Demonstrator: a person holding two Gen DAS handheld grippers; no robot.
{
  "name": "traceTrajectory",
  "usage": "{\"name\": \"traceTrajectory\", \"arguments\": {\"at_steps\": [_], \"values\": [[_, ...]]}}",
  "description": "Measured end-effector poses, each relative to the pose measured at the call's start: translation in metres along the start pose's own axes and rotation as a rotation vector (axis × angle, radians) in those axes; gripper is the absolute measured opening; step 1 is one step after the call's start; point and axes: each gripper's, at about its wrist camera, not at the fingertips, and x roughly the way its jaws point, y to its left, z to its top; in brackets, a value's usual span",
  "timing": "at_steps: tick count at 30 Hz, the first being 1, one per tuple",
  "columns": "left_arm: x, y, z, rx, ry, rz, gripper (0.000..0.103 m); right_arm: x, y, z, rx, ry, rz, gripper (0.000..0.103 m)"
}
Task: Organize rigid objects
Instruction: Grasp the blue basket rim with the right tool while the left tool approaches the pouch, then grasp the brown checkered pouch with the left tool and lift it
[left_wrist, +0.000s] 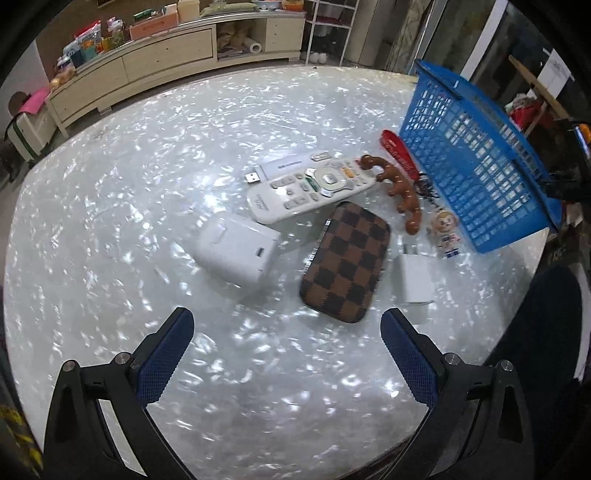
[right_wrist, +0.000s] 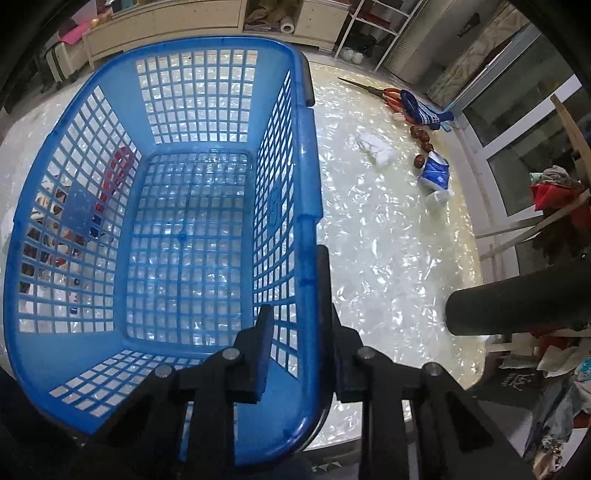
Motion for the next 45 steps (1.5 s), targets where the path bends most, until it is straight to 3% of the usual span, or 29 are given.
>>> {"name": "traceTrajectory", "arguments": {"at_steps": [9,15,23,29,37,43,45], "values": [[0.009,-0.032,0.021,0.263,0.036,-0.055,0.097,0.006,-0.006,-0.001,0.036,0.008,0.063,0.023],[0.035,-0.053,0.028,0.404,0.128,-0.053,0.097,0.017,0.0,-0.001,0.013,0.048,0.067,0.023],[0.066,-0.071,0.038,0.462,0.189,-0.07,0.097,0.017,-0.004,-0.001,0.033,0.052,0.077,0.023],[0.087,-0.084,0.039,0.504,0.223,-0.033,0.097,0.022,-0.01,0.0,0.075,0.055,0.095,0.023],[0.108,-0.085,0.046,0.47,0.239,-0.03,0.097,0.028,-0.014,-0.001,0.071,0.045,0.111,0.023],[0.126,-0.08,0.065,0.437,0.248,-0.041,0.091,0.029,-0.012,-0.002,0.069,0.039,0.123,0.021],[0.128,-0.079,0.069,0.435,0.24,-0.045,0.085,0.029,-0.014,-0.003,0.075,0.037,0.13,0.021]]}}
